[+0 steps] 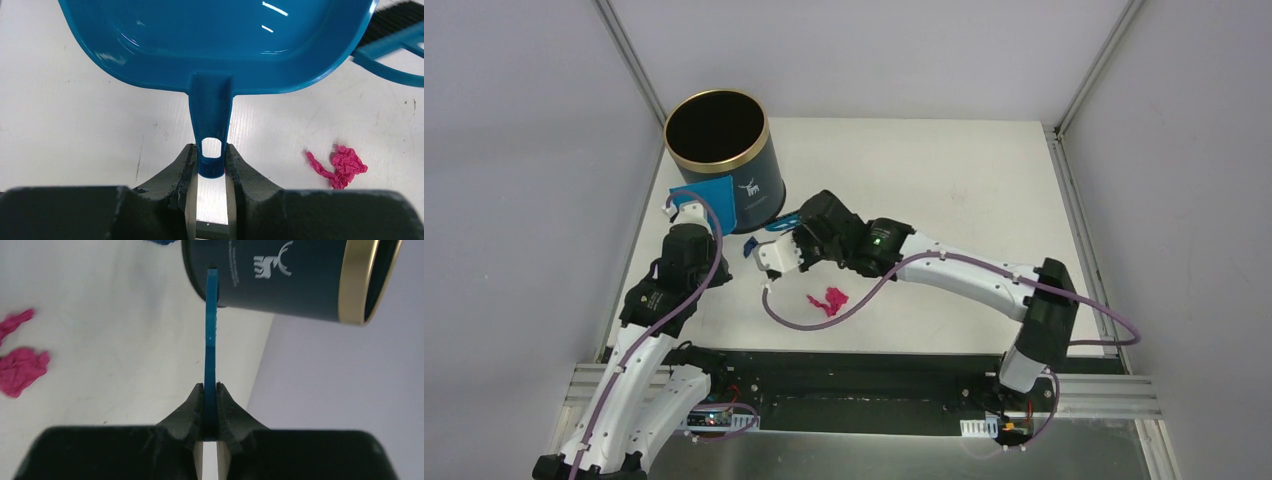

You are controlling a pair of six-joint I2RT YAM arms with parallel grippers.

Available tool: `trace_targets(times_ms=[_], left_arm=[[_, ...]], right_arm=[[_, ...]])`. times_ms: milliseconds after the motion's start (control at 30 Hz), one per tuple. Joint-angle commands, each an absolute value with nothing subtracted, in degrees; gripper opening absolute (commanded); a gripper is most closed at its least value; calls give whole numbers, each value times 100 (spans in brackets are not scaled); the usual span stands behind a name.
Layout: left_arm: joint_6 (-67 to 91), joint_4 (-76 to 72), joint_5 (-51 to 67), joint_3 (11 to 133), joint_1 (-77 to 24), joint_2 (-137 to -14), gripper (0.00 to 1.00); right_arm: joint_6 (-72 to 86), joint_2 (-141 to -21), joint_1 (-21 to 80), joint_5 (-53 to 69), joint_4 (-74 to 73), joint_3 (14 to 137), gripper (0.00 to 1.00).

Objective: Sweep away the paper scraps from the table

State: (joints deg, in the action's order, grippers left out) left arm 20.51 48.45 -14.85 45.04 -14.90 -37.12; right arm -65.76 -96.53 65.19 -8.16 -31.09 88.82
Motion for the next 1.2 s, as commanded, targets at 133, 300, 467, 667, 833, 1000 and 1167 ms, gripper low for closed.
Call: trace_targets(times_ms=[133,300,467,667,833,1000,1167], left_arm=[[2065,4676,-1511,4465,-1446,-3776,0],[2065,4678,-1502,4456,-1441,-3800,0],[2048,4676,-1466,4456,-1441,-3812,0],[2040,4682,-1478,4455,-1441,-3780,0],[2039,4668,-1469,4456,-1441,-3746,0],[2035,4667,-1444,4447,-1441,-3762,0],[2017,4658,-1371,4442,-1441,-3792,0]], right_arm=[[-7964,-11076,6662,-1030,-133,8877,0],[-8044,-11773,6687,-867,214,9379,0],[-8108,-12103,6741,-701,171,9382,0],[-8210,-11743,6873,-457,-1541,8951,0],[-8082,-11270,6983,-535,-2750,8653,0],[-7476,-10757,7042,-632,-3985,8556,0],[-7065,-9852,7000,-907,-4520,7640,0]])
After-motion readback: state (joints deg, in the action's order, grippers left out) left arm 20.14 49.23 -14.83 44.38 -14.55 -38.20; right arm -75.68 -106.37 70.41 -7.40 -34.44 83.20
